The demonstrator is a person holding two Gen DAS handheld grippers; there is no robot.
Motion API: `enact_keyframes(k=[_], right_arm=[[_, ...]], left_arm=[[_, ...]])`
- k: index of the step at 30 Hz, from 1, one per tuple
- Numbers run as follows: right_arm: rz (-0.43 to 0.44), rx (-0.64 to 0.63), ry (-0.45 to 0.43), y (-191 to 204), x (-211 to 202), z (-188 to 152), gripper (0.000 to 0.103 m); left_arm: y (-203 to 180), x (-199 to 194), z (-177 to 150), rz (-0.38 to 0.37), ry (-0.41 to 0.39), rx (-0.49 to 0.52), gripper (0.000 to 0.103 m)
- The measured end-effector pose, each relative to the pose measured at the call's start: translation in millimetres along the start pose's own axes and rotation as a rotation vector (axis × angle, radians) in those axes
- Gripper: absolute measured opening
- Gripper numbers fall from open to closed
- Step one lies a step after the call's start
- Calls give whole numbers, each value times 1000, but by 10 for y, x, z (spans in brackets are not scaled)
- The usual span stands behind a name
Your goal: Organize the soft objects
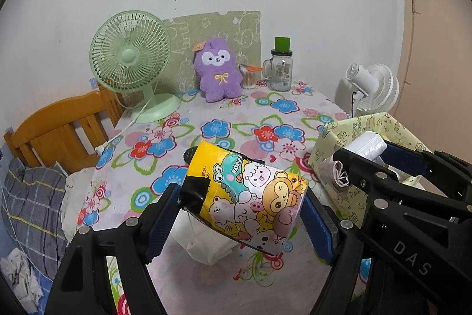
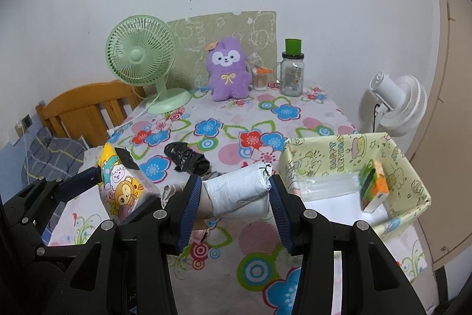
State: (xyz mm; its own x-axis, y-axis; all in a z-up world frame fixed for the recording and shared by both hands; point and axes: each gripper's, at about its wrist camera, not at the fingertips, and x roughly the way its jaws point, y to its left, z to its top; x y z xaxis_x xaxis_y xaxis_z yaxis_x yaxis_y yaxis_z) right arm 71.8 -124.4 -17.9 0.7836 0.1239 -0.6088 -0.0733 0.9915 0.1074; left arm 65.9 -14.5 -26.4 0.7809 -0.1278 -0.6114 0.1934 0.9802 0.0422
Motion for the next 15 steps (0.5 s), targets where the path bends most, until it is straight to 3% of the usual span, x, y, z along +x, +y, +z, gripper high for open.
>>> enact_keyframes(k=[15], right_arm=[[-18,17,-34,-202,-80,230,50]], left_arm=[[-163,16,269,-25,-18,16,84]])
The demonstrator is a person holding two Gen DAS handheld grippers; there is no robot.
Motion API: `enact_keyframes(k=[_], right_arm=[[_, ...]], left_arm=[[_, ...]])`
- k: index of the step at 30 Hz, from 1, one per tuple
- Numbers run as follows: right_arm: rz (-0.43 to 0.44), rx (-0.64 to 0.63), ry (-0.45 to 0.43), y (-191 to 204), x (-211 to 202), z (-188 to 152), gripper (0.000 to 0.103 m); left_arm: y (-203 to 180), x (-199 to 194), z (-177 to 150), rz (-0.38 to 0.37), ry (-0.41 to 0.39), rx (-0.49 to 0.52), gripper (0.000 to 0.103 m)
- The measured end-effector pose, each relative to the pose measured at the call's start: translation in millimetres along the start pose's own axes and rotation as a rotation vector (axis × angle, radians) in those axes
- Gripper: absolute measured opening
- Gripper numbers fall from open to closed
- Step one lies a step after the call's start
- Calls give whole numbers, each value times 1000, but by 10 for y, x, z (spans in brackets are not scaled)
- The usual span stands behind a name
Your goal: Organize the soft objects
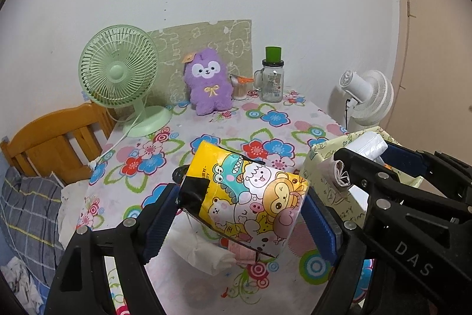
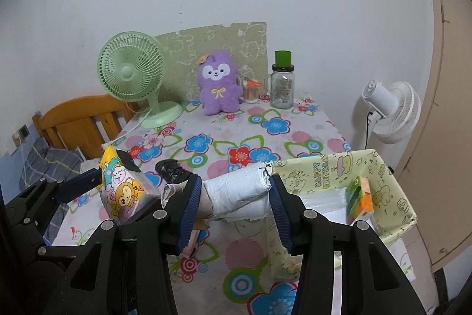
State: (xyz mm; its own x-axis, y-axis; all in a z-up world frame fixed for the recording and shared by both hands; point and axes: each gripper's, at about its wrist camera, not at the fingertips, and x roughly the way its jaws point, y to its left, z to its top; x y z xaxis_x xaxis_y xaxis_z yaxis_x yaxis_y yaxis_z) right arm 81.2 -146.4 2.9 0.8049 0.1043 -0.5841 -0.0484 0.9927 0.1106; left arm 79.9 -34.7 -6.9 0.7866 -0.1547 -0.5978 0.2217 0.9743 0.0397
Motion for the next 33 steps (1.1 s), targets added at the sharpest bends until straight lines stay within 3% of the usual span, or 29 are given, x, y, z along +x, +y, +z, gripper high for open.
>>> enact_keyframes(k=[33], right_arm=[[-103,96,35,-1105,154,51,50]], left_arm=[[-998,549,301,-99,60,78,84]])
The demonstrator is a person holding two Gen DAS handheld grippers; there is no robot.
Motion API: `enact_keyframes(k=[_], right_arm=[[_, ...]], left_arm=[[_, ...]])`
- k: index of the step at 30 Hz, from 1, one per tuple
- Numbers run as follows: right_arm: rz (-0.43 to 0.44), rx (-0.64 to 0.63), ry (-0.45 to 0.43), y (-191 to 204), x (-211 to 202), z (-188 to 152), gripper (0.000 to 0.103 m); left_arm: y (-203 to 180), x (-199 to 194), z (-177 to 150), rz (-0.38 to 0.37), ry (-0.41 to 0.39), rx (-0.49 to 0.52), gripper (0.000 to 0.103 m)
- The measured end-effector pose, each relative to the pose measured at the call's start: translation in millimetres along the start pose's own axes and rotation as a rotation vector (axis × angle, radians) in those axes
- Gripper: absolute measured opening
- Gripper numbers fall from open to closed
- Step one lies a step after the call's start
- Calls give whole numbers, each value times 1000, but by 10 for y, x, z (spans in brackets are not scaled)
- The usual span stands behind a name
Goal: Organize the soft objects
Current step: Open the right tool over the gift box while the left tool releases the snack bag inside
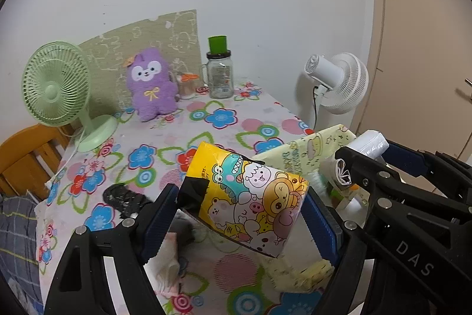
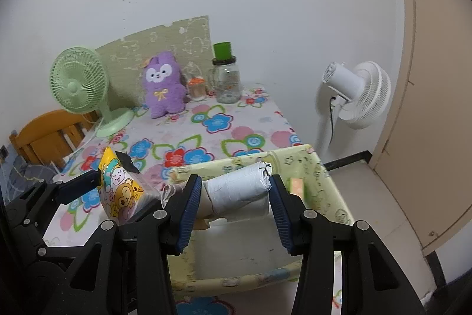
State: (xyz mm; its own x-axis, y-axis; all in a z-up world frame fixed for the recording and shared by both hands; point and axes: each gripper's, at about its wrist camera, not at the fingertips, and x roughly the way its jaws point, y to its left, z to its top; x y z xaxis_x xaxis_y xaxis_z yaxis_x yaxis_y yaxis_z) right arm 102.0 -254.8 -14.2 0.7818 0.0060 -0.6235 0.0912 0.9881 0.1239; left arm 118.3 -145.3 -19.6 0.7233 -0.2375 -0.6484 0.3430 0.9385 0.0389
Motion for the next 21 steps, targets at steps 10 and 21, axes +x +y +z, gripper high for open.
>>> enact_keyframes(k=[10,21], right_arm=[[-24,21,16,-306,111,34,50],[-43,39,46,-534,278,9,50]], left_arm=[[-239,185,68,-27,25,23,84],[-442,431,91,-58,65,56,87]])
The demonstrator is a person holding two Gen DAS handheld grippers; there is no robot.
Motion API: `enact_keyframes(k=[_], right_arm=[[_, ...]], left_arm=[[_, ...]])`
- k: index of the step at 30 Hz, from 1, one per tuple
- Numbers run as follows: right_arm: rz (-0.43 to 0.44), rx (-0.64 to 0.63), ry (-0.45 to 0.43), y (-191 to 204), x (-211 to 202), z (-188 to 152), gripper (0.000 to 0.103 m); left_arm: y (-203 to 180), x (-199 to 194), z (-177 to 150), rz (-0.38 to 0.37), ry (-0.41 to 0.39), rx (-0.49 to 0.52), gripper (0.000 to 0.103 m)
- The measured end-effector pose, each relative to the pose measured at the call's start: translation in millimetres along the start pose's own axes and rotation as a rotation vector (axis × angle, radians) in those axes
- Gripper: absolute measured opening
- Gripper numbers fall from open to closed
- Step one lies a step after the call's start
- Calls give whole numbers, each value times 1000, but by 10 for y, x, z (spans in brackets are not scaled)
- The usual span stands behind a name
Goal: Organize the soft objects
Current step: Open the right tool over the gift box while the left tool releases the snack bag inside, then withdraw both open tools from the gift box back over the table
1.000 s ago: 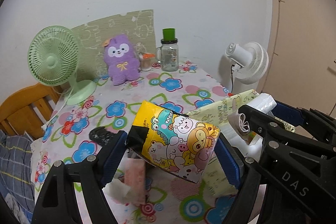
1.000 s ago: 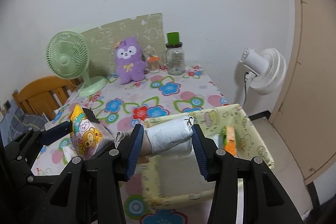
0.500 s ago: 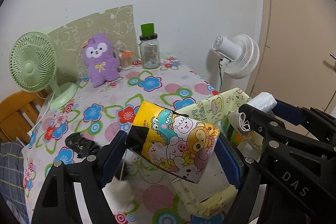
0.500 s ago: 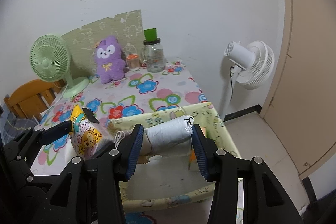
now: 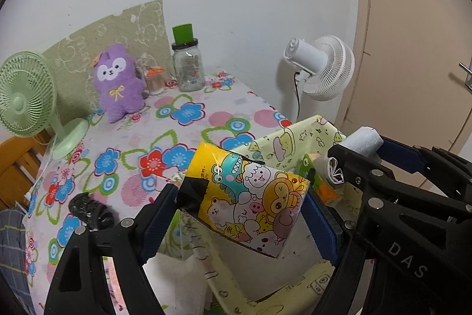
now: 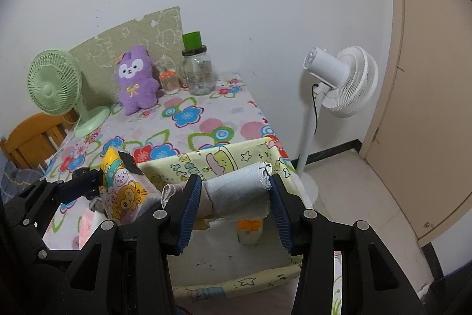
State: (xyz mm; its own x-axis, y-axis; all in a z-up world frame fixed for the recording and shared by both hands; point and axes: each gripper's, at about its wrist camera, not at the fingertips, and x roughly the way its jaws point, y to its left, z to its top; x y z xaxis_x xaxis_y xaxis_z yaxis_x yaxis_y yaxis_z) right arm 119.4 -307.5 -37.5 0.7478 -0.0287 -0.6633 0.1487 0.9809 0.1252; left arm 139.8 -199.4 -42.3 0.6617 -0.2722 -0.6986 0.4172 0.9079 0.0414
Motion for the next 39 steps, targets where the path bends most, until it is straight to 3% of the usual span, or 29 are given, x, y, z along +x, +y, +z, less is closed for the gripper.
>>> enact_keyframes(k=[4,9,14,39], right_arm=[[9,-3,16,-18,84,-19,52],[23,-5,44,-18,199,-48,72],[30,1,43,-25,250,-57,81],[-15,0,-3,206,4,-68,91]], left_arm=[[-50,92,-21,-3,10,17,99],[-80,166,-42,-6,29,32,102],[-61,201,-42,-5,40,29,103],[214,-184,-135,16,-10,2,103]])
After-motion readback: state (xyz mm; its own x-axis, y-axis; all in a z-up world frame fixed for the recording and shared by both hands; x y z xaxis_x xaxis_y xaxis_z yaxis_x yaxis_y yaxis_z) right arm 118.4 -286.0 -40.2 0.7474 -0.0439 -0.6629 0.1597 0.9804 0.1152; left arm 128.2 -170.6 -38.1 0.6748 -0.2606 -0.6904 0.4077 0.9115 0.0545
